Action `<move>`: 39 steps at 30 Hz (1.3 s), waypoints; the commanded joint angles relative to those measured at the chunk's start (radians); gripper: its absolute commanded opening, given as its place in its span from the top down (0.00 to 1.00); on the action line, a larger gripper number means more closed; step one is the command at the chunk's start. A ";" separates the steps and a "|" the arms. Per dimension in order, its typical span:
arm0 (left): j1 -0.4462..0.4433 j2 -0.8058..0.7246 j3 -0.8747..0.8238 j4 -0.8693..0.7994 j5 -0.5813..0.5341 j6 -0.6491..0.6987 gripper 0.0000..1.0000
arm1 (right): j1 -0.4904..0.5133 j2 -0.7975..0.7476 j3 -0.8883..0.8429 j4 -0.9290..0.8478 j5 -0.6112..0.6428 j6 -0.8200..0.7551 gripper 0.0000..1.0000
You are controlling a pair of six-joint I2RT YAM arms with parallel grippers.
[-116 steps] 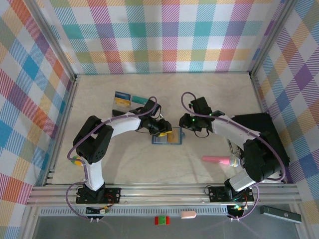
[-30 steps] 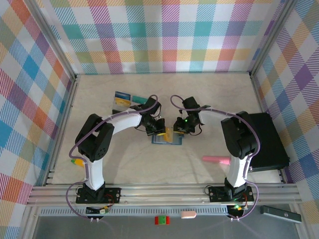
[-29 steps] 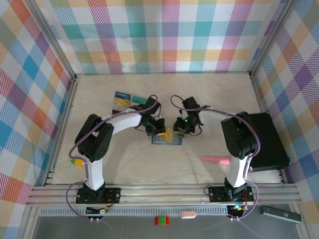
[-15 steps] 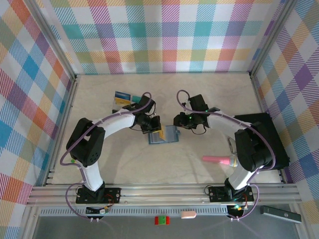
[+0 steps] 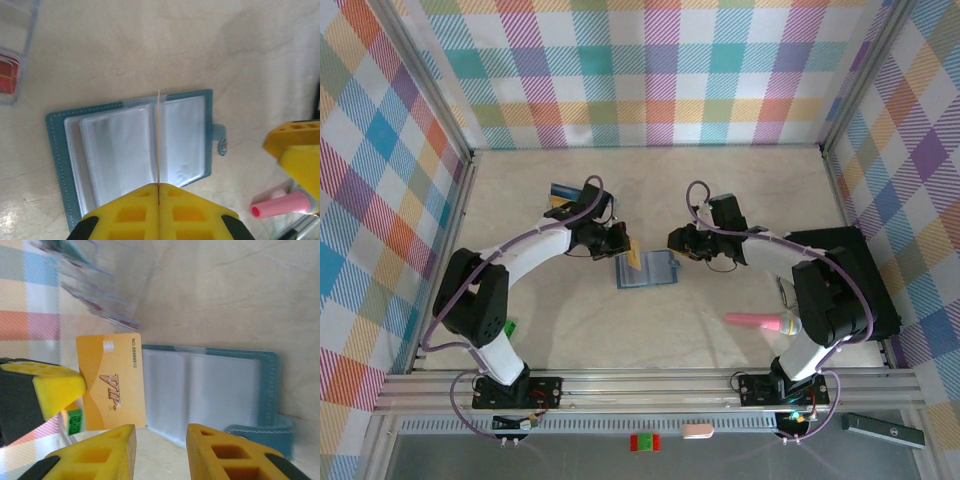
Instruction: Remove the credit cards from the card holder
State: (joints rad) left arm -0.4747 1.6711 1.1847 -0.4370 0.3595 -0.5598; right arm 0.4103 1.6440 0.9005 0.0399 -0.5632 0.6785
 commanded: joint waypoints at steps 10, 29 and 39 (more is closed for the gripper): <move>0.119 -0.164 -0.094 0.382 0.208 -0.185 1.00 | -0.025 0.055 -0.017 0.579 -0.267 0.372 0.56; 0.122 -0.158 -0.120 0.611 0.334 -0.330 1.00 | -0.024 0.077 0.092 0.695 -0.340 0.446 0.62; 0.126 -0.146 -0.134 0.597 0.308 -0.322 1.00 | -0.024 0.073 0.099 0.674 -0.326 0.433 0.87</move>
State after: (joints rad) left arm -0.3569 1.5307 1.0657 0.1356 0.6647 -0.8761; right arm 0.3916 1.7329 0.9752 0.6937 -0.8795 1.1290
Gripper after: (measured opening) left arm 0.049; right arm 0.149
